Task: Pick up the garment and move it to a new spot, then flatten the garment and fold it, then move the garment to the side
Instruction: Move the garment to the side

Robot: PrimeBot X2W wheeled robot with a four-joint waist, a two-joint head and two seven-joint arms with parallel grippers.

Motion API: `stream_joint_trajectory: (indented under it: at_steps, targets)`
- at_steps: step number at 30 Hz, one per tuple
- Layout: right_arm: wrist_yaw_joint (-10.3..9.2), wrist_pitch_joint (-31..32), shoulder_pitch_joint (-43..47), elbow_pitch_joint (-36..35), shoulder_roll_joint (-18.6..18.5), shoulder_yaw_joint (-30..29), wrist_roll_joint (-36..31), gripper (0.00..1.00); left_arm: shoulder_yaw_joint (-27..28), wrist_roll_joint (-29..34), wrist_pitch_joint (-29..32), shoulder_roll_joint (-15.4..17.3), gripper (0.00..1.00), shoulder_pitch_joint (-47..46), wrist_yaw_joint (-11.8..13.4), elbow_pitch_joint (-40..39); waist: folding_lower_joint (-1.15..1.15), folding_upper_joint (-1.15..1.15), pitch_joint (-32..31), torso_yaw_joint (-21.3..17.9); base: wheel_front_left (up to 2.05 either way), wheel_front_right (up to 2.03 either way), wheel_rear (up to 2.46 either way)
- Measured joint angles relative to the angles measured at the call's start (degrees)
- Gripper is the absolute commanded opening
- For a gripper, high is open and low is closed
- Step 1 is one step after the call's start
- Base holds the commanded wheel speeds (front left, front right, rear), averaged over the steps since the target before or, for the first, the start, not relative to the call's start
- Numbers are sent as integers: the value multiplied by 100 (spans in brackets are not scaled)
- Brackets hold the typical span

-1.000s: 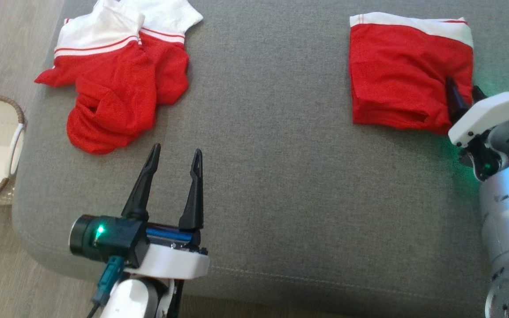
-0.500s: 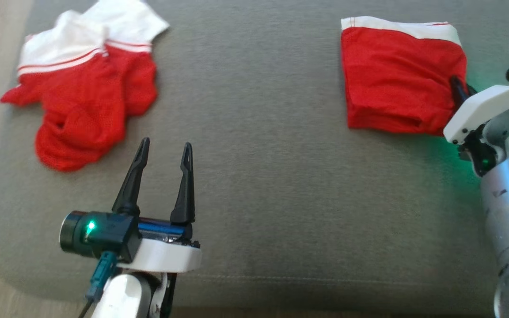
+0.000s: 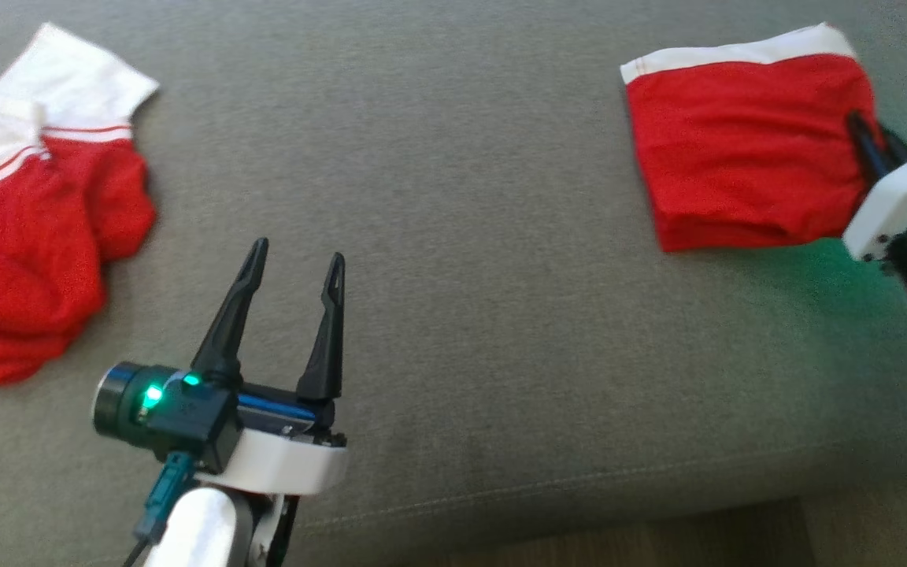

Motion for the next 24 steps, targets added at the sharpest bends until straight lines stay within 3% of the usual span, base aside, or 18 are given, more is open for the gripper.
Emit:
stream_joint_trajectory:
  at_steps: [7, 24]
  targets:
    - [0, -271, 22, -364, -459, 232, 192, 0, 1, 8, 0, 116, 100, -2, -152, -157, 0, 0, 132, -317, 0, 0, 0]
    - [0, -713, -7, -541, -605, -82, -325, 0, -13, 8, 0, 133, 100, -102, -301, -388, 0, 0, 402, -414, 0, 0, 0]
